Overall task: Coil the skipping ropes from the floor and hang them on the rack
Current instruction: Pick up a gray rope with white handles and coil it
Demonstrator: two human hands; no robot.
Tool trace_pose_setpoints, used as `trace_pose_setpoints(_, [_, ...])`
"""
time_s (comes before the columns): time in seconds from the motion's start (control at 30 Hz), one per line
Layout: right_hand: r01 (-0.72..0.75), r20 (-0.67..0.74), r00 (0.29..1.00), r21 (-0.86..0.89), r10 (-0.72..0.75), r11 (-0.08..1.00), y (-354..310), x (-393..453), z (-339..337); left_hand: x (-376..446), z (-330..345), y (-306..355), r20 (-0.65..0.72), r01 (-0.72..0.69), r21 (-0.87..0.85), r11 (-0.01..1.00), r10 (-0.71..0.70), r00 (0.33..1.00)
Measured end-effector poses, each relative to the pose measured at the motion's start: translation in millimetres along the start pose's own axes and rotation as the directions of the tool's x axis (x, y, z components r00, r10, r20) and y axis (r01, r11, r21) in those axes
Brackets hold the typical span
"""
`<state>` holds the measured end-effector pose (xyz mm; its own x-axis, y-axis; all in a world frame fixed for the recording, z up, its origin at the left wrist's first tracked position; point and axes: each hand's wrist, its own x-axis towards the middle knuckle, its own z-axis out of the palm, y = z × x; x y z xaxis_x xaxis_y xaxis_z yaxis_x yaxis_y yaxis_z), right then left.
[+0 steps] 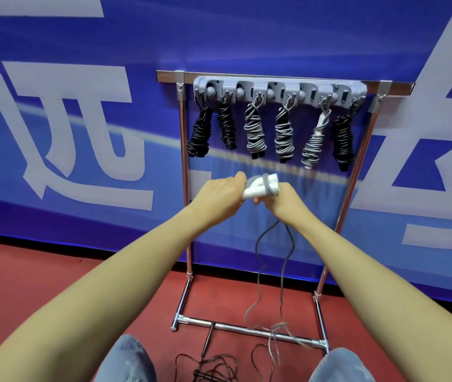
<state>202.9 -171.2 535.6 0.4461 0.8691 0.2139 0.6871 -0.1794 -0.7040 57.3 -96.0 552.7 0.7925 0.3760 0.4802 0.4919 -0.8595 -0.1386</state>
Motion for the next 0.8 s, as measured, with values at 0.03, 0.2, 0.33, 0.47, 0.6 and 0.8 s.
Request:
trace_pose_setpoints(0.03, [-0.006, 0.006, 1.0, 0.06, 0.006, 0.998, -1.8, -3.4, 0.0, 0.6, -0.4, 2.2, 0.039, 0.06, 0.003, 0.998, -0.06, 0.997])
trace_pose_setpoints(0.2, [0.003, 0.162, 0.986, 0.182, -0.032, 0.983, -8.8, -15.0, 3.8, 4.8, 5.9, 2.2, 0.075, 0.343, -0.119, 0.932, -0.336, 0.939])
trace_pose_setpoints(0.33, [0.05, 0.215, 0.974, 0.119, -0.075, 0.992, -16.4, -18.9, 1.4, 3.2, 8.5, -9.0, 0.151, 0.421, -0.053, 0.905, -0.41, 0.9])
trace_pose_setpoints(0.47, [0.283, 0.169, 0.959, -0.48, -0.229, 0.831, -31.2, -15.7, -6.8, -2.0, 11.6, -12.7, 0.248, 0.355, 0.079, 0.932, -0.363, 0.898])
trace_pose_setpoints(0.6, [0.347, 0.109, 0.909, -0.733, -0.402, 0.585, -39.4, -12.9, -9.1, -4.5, 11.1, -18.5, 0.317, 0.185, 0.176, 0.967, -0.234, 0.919])
trace_pose_setpoints(0.8, [0.089, -0.167, 0.983, 0.049, -0.08, 0.995, -27.6, -0.3, 5.3, -5.1, 1.3, -17.5, 0.366, -0.166, 0.268, 0.949, 0.059, 0.929])
